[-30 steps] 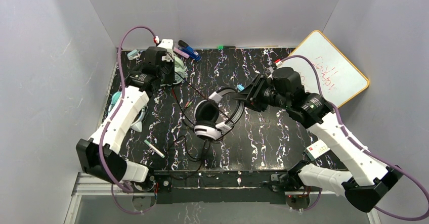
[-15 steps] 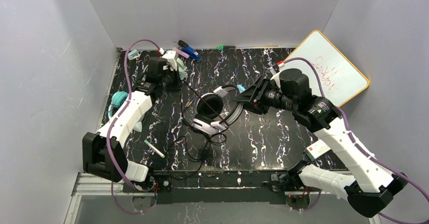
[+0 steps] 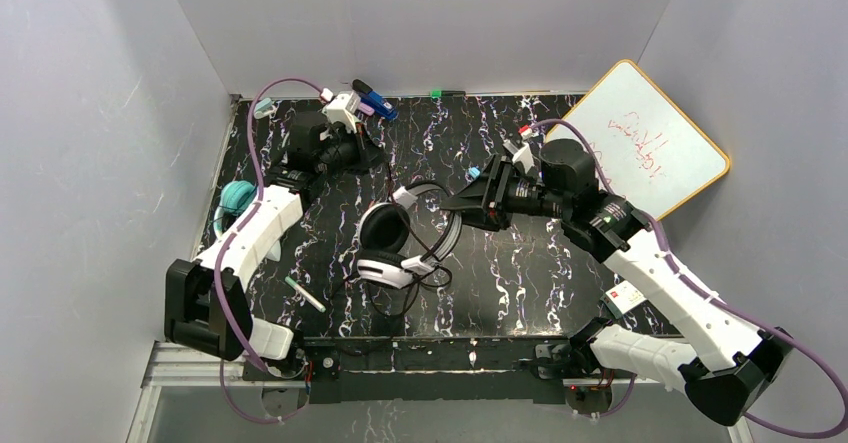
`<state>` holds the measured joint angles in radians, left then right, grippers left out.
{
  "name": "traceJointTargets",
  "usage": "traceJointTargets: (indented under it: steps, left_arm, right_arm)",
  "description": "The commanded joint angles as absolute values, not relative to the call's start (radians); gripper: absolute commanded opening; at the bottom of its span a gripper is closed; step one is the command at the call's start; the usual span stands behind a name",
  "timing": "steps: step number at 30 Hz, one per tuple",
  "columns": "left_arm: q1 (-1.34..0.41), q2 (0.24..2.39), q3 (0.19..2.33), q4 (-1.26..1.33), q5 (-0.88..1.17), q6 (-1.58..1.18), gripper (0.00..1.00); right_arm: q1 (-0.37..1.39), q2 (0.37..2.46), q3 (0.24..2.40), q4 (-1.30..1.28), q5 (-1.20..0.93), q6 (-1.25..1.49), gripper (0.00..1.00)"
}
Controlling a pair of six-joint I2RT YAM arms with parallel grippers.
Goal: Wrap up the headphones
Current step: Wrap the headphones cable around the headphones.
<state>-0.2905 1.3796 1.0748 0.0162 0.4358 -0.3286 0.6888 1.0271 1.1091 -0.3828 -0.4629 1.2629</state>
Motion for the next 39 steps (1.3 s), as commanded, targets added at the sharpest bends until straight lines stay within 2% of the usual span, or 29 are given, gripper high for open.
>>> traceJointTargets:
  steps: [1, 6, 11, 16, 19, 25, 30, 39]
  left_arm:
    - [-0.285, 1.377, 1.025, 0.197, 0.585, -0.458, 0.0]
    - [-0.286, 1.337, 0.969, 0.315, 0.651, -0.584, 0.0]
    - [-0.286, 1.267, 0.931, 0.336, 0.642, -0.638, 0.02]
    - [-0.285, 1.234, 0.849, 0.52, 0.681, -0.81, 0.14]
    - [-0.288, 1.213, 0.815, 0.569, 0.681, -0.851, 0.2]
    - [-0.3, 1.219, 0.767, 0.576, 0.654, -0.835, 0.09]
    - [-0.299, 1.225, 0.805, 0.387, 0.552, -0.67, 0.0]
    - [-0.276, 1.205, 0.955, -0.055, 0.224, -0.431, 0.0]
  right_arm:
    - [0.689, 1.011, 1.125, -0.093, -0.578, 1.315, 0.01]
    - [0.689, 1.016, 1.076, 0.082, -0.602, 1.347, 0.01]
    - [0.69, 0.989, 1.041, 0.162, -0.529, 1.327, 0.01]
    - [0.69, 0.962, 0.936, 0.384, -0.475, 1.392, 0.01]
    - [0.689, 0.963, 0.925, 0.412, -0.444, 1.386, 0.01]
    - [0.689, 0.984, 0.904, 0.348, -0.453, 1.391, 0.01]
    - [0.69, 0.952, 0.871, 0.247, -0.392, 1.334, 0.01]
    - [0.69, 0.995, 0.824, 0.256, -0.429, 1.327, 0.01]
